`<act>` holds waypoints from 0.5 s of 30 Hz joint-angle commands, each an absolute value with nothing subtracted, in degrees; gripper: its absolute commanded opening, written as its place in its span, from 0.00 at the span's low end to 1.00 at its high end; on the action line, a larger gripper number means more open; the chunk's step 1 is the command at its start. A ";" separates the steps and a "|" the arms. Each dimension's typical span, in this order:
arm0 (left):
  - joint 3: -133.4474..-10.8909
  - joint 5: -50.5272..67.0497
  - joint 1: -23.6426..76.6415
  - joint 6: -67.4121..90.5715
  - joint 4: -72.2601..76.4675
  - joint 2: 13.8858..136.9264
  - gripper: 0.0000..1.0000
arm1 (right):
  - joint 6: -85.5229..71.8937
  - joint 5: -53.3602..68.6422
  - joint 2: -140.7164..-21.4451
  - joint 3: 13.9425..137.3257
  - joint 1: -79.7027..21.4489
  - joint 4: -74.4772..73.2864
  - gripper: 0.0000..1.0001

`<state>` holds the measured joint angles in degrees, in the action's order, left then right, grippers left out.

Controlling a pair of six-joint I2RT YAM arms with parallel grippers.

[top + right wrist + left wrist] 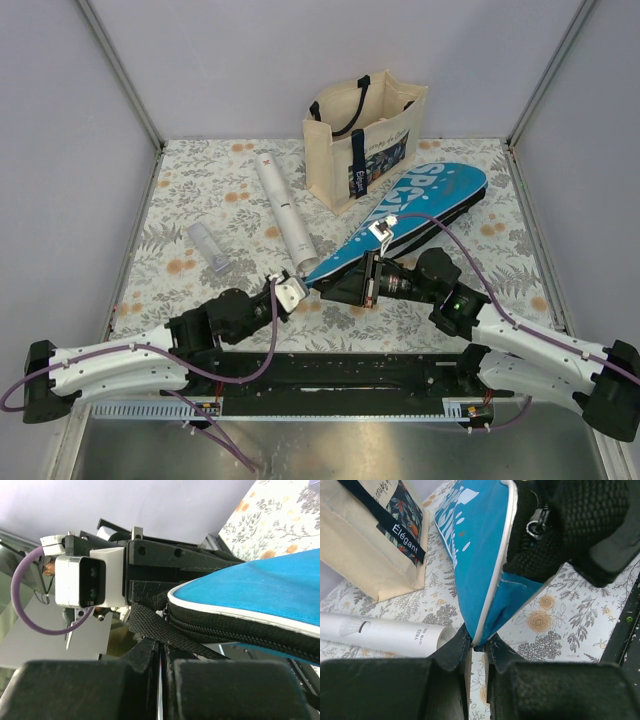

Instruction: Pack up the badminton gear

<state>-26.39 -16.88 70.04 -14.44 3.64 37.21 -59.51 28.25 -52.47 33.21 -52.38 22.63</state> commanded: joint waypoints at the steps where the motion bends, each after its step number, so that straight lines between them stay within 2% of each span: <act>1: -25.67 -16.52 70.14 -9.68 10.27 37.88 0.00 | -55.56 20.14 -50.63 33.31 -53.09 21.54 0.04; 3: -24.35 -16.61 70.14 -8.35 12.38 38.32 0.00 | -53.18 17.15 -50.01 32.17 -53.09 20.40 0.13; 7: -22.24 -19.15 70.14 -5.72 15.90 40.07 0.00 | -51.86 15.47 -48.96 30.85 -53.09 18.46 0.37; 12: -20.04 -22.41 70.14 -3.00 20.38 43.41 0.00 | -49.49 14.42 -43.26 31.20 -53.09 7.76 0.61; 15: -18.99 -23.20 70.05 -1.41 24.16 47.10 0.00 | -44.58 11.26 -37.28 32.51 -53.09 -2.77 0.70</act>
